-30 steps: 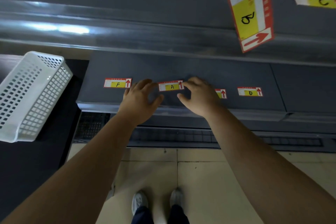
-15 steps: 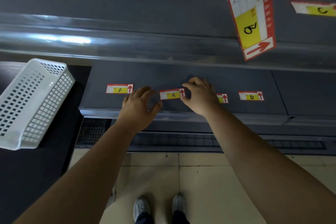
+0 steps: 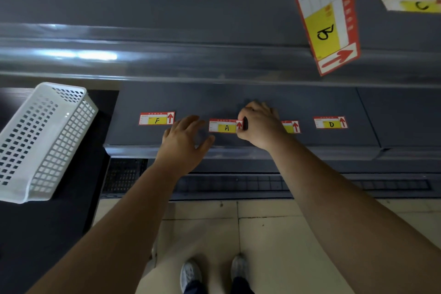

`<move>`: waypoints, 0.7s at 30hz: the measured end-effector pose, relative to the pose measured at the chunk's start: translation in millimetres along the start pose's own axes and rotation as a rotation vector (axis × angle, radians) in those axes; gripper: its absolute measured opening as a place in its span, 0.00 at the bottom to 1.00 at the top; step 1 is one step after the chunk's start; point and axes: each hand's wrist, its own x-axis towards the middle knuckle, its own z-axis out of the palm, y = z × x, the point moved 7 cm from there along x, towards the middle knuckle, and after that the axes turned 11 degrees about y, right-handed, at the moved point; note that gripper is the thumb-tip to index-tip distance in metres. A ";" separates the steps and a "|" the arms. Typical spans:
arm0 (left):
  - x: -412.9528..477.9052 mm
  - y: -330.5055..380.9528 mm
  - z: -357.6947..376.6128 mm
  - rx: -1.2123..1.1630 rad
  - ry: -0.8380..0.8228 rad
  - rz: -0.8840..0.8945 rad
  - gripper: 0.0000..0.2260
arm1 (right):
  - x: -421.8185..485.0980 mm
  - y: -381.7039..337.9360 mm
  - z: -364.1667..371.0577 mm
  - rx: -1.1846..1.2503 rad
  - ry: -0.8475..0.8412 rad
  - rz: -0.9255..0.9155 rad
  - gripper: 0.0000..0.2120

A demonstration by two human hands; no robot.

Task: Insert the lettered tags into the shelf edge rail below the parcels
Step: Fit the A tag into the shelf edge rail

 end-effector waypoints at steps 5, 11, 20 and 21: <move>3.7 2.5 3.3 0.004 -0.006 0.013 0.23 | -4.3 -2.2 -8.4 0.062 0.119 -0.004 0.06; 6.0 12.3 -7.7 -0.003 0.028 0.030 0.24 | -10.0 6.5 -10.4 0.280 0.068 0.112 0.03; -12.8 57.6 -56.4 0.020 0.118 0.095 0.27 | -44.1 8.7 -70.6 0.677 0.028 0.234 0.06; -16.8 62.7 -62.7 0.021 0.132 0.098 0.27 | -49.3 7.3 -78.0 0.721 0.020 0.242 0.07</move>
